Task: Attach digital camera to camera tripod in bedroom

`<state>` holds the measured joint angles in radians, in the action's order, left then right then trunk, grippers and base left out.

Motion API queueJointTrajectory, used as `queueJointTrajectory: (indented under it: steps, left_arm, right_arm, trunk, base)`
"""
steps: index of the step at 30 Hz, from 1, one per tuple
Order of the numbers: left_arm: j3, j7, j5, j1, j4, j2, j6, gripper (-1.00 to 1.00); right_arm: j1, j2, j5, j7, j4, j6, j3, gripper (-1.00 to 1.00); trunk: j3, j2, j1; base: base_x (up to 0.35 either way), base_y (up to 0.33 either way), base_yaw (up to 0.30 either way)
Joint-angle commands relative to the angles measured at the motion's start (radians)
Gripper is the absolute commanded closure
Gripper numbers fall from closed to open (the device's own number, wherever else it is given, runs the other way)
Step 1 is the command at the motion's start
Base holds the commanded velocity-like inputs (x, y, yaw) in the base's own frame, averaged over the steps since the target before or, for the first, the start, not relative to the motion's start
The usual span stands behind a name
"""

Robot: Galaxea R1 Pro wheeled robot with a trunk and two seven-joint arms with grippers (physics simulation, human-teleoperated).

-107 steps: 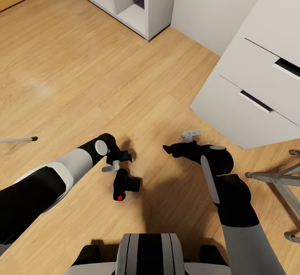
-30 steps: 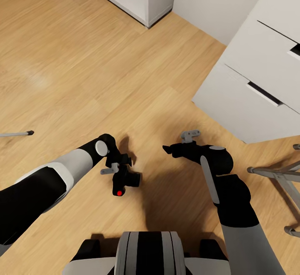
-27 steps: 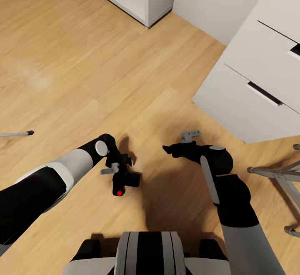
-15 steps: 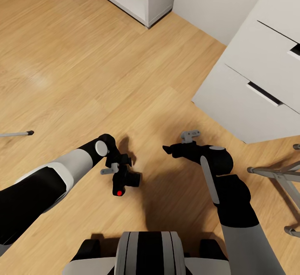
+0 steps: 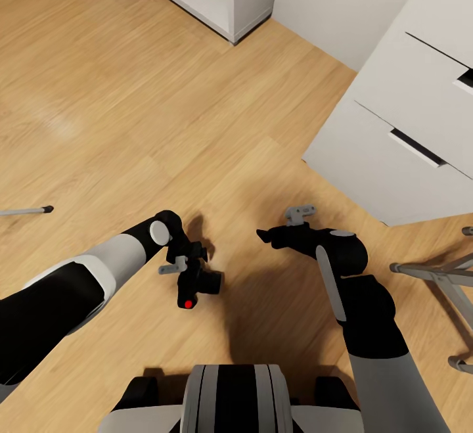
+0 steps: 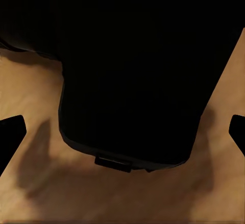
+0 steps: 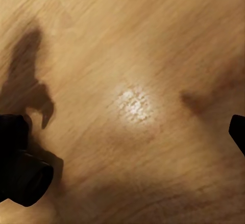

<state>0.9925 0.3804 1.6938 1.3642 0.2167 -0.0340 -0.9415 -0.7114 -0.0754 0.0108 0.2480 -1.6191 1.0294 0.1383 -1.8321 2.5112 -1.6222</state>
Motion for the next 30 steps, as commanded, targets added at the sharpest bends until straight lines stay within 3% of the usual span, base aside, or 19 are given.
queueJointTrajectory:
  steps: [1,30]
  left_arm:
    - [-0.001,0.008,-0.004,0.000,0.001,0.000,-0.002,-1.00]
    - [0.000,0.016,-0.008,-0.006,0.001,-0.005,0.000,-1.00]
  right_arm:
    - [0.000,0.000,0.001,0.002,-0.001,0.004,0.000,-1.00]
    - [0.003,0.000,0.001,0.002,-0.001,0.004,0.000,-1.00]
  trunk:
    - [0.000,0.000,0.000]
    - [0.000,0.000,0.000]
  base:
    - [0.000,0.000,0.000]
    - [0.000,0.000,0.000]
